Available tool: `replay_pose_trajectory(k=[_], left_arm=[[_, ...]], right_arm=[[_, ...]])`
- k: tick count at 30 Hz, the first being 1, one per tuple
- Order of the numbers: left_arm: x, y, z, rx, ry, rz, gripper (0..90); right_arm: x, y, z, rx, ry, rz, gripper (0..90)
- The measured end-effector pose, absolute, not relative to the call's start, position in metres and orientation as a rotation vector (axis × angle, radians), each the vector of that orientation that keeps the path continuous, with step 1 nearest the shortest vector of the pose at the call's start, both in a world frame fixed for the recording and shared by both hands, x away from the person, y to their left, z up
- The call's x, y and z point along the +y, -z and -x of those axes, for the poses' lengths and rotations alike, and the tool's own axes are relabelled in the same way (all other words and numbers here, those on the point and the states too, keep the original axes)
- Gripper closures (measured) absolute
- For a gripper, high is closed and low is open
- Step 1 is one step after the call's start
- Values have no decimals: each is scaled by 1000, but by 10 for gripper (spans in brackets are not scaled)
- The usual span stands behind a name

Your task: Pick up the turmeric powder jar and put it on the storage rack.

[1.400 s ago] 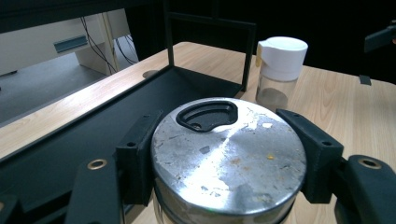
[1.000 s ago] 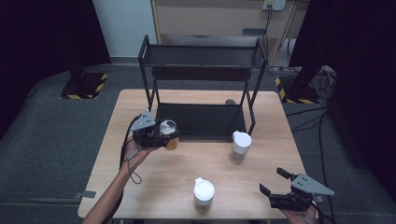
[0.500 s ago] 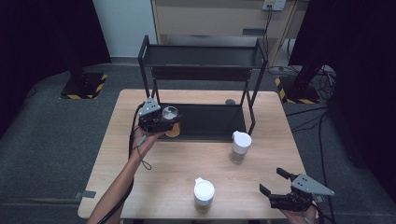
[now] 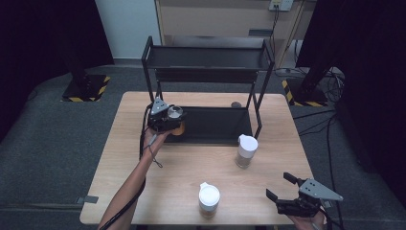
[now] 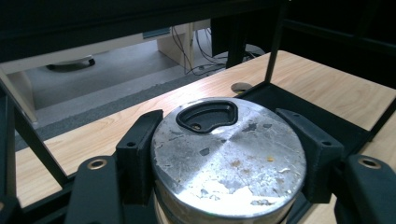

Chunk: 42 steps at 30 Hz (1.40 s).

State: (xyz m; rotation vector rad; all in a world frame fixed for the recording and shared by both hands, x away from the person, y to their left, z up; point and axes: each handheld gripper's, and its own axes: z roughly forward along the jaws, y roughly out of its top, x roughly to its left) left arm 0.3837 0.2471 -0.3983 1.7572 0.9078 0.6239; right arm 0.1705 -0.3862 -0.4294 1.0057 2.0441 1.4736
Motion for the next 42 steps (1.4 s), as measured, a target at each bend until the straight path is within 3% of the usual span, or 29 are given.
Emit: replay_pose_trajectory(k=[23, 42], left_arm=[[235, 436, -403, 1005, -640, -1725, 338], [234, 445, -404, 1010, -636, -1739, 338]], right_arm=[[-388, 430, -171, 2041, -1487, -1011, 80], [-388, 430, -171, 2041, -1489, -1012, 81]])
